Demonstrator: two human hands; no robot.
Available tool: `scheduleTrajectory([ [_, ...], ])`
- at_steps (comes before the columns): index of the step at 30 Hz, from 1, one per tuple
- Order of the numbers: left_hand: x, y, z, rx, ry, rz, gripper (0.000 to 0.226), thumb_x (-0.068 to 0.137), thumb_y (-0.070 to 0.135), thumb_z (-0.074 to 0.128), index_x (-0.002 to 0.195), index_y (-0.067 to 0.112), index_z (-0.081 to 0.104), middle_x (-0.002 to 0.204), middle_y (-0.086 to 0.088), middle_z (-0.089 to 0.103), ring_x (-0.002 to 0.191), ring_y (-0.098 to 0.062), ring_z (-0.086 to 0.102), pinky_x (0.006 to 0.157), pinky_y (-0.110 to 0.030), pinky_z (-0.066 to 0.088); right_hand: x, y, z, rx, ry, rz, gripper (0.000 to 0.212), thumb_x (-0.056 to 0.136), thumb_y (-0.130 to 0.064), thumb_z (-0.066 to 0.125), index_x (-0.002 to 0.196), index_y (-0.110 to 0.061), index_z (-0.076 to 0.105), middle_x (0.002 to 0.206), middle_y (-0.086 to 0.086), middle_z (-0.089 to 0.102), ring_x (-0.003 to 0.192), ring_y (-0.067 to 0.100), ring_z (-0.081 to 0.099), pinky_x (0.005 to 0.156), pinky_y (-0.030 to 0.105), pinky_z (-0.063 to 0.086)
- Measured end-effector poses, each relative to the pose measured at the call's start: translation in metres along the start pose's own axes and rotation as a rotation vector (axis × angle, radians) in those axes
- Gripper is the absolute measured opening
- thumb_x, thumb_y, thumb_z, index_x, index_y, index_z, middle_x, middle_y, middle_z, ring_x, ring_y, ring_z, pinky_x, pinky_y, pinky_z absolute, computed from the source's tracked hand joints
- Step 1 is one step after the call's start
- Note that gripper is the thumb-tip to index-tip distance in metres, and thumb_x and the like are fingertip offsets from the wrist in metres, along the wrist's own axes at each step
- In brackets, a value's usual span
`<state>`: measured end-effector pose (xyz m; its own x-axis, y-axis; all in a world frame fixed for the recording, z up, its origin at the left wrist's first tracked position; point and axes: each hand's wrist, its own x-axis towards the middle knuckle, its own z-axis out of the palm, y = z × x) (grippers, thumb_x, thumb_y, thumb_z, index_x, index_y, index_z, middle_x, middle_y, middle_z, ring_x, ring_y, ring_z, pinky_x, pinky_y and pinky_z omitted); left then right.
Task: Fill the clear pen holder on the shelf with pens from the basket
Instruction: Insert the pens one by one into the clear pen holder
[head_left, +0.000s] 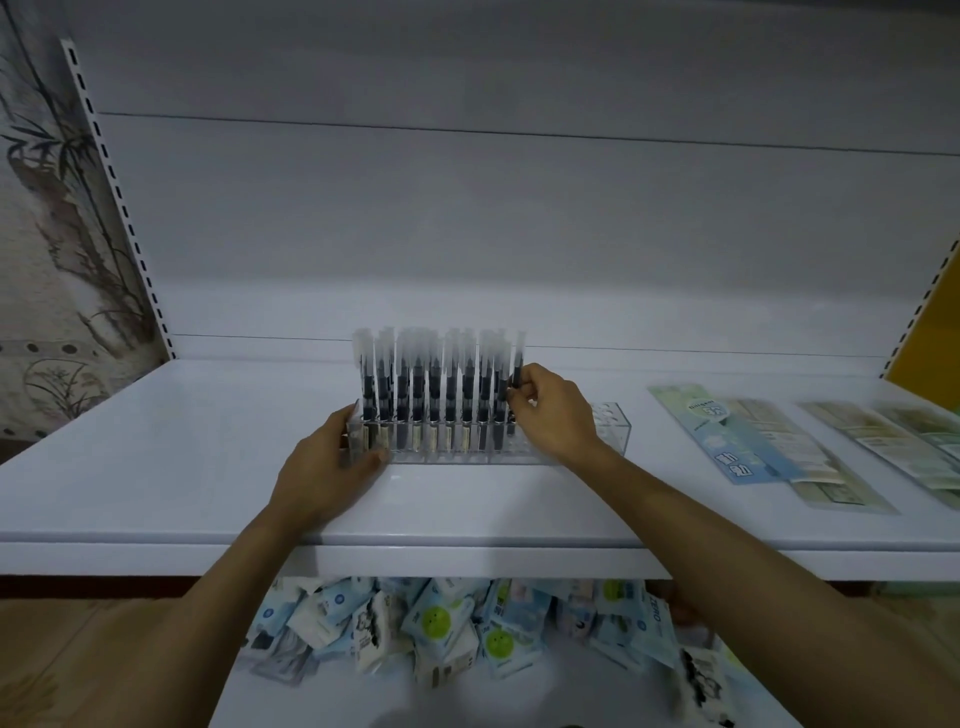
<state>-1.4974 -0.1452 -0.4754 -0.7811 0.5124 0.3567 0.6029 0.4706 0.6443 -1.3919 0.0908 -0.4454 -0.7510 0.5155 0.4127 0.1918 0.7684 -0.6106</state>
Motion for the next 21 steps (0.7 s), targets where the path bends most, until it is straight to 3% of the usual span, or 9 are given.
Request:
scheduleTrajectory([
  [5,-0.002,0.01,-0.005,-0.092,-0.005,0.012,0.025,0.086,0.024,0.069,0.105,0.032,0.055,0.094,0.017,0.058,0.091,-0.012,0.056,0.072,-0.021,0.041,0.004,-0.009,-0.012,0.163,-0.062,0.095,0.03,0.087,-0.013,0.06,0.116,-0.009,0.054,0.108,0.004,0.063,0.103,0.019,0.059,0.082,0.026,0.044],
  [8,-0.002,0.009,-0.007,-0.112,-0.011,0.017,0.032,0.084,0.025,0.072,0.112,0.026,0.057,0.104,0.008,0.059,0.095,-0.014,0.056,0.079,-0.026,0.042,0.005,-0.014,-0.025,0.153,-0.061,0.067,0.04,0.087,-0.013,0.061,0.125,-0.008,0.047,0.12,0.007,0.058,0.11,0.019,0.054,0.085,0.023,0.039],
  [11,-0.003,0.012,-0.007,-0.076,0.009,0.024,0.036,0.084,0.019,0.071,0.117,0.014,0.057,0.106,0.0,0.059,0.093,-0.017,0.055,0.079,-0.027,0.04,0.004,-0.017,-0.039,0.149,-0.047,0.051,0.039,0.088,-0.014,0.06,0.125,-0.008,0.047,0.12,0.007,0.057,0.11,0.019,0.053,0.086,0.024,0.04],
  [15,-0.004,0.004,-0.01,0.096,0.078,-0.052,0.057,0.085,0.03,0.07,0.132,0.004,0.051,0.126,-0.017,0.057,0.112,-0.031,0.057,0.089,-0.037,0.044,-0.008,-0.017,-0.051,0.095,-0.04,0.023,0.034,0.088,-0.017,0.06,0.12,-0.01,0.05,0.116,0.005,0.059,0.11,0.02,0.055,0.088,0.029,0.044],
  [18,-0.018,0.006,-0.017,0.247,0.093,-0.02,0.058,0.088,0.035,0.064,0.138,0.01,0.046,0.134,-0.014,0.052,0.119,-0.03,0.051,0.092,-0.043,0.046,-0.024,-0.02,-0.054,0.007,-0.08,-0.02,0.033,0.089,-0.019,0.058,0.12,-0.01,0.05,0.118,0.007,0.059,0.111,0.021,0.055,0.087,0.03,0.044],
  [21,-0.035,0.015,-0.027,0.465,0.102,0.119,0.048,0.092,0.035,0.057,0.136,0.015,0.048,0.131,-0.008,0.054,0.119,-0.027,0.05,0.084,-0.041,0.048,-0.041,-0.027,-0.056,-0.162,-0.123,-0.06,0.035,0.091,-0.021,0.055,0.124,-0.012,0.048,0.121,0.007,0.058,0.11,0.024,0.054,0.086,0.035,0.046],
])
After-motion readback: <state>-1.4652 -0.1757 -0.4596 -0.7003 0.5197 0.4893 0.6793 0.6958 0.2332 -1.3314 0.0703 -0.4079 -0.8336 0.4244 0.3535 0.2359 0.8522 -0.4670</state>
